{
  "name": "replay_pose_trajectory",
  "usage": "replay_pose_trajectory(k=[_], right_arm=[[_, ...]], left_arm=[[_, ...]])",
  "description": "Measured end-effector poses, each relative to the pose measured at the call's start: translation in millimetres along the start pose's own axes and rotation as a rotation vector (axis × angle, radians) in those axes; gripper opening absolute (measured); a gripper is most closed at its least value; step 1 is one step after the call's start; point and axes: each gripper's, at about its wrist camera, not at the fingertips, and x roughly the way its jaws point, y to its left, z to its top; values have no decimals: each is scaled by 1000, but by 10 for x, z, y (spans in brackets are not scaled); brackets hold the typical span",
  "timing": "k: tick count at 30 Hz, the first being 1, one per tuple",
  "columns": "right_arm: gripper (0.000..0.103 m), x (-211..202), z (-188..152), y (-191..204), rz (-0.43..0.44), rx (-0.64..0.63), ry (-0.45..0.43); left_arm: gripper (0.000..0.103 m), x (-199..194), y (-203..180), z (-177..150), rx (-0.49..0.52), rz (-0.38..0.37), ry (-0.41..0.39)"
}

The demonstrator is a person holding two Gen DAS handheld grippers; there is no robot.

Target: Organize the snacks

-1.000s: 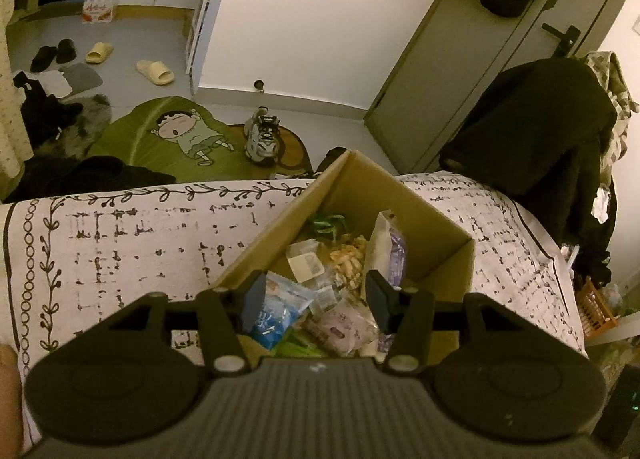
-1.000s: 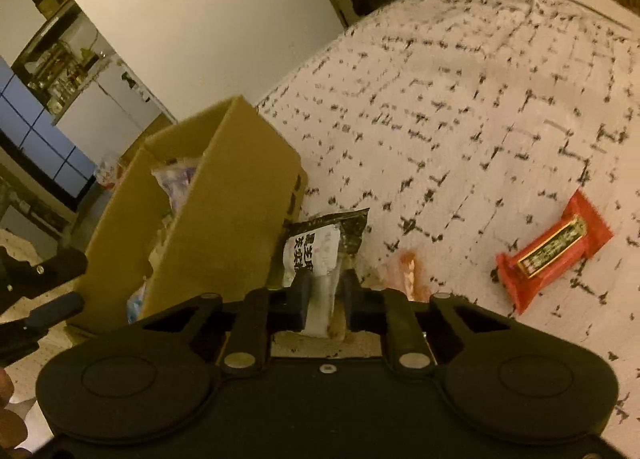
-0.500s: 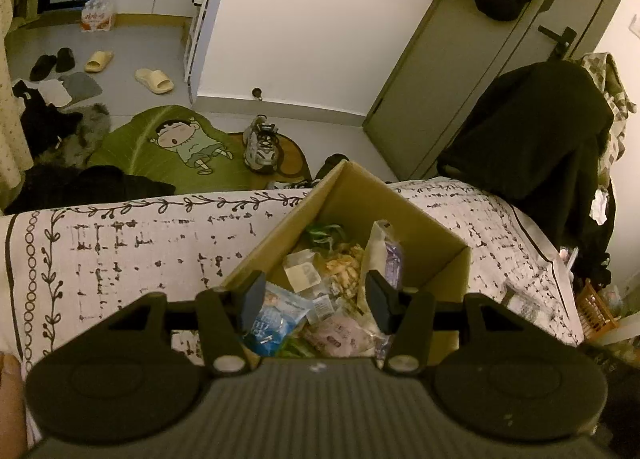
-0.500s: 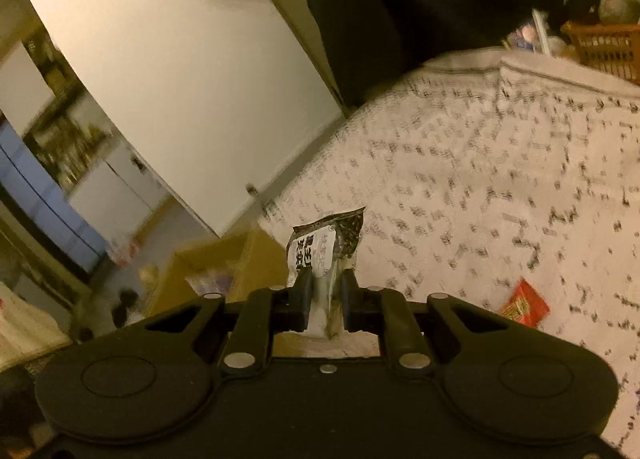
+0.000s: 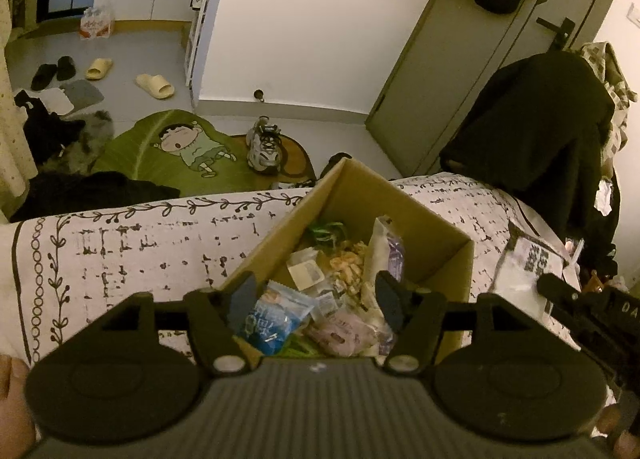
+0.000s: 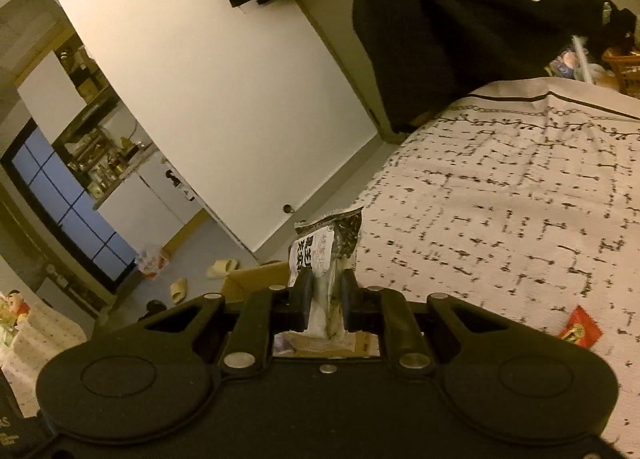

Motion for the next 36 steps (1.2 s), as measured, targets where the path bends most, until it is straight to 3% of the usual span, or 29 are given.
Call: replay_pose_trajectory(k=[13, 18, 20, 24, 26, 28, 36], right_arm=[[19, 112, -95, 258, 43, -82, -20], [37, -64, -7, 175, 3, -64, -17], [51, -144, 11, 132, -19, -66, -6], [63, -352, 34, 43, -51, -65, 3], [79, -436, 51, 6, -79, -66, -1], [90, -510, 77, -30, -118, -69, -21], [93, -589, 101, -288, -252, 2, -29]], left_arm=[[65, 2, -14, -23, 5, 2, 6], [67, -37, -92, -15, 14, -11, 16], [75, -80, -144, -20, 24, -21, 7], [82, -162, -288, -53, 57, -39, -10], [82, -191, -365, -91, 72, -57, -7], [82, -211, -446, -136, 88, -75, 5], [82, -275, -653, -249, 125, -114, 18]])
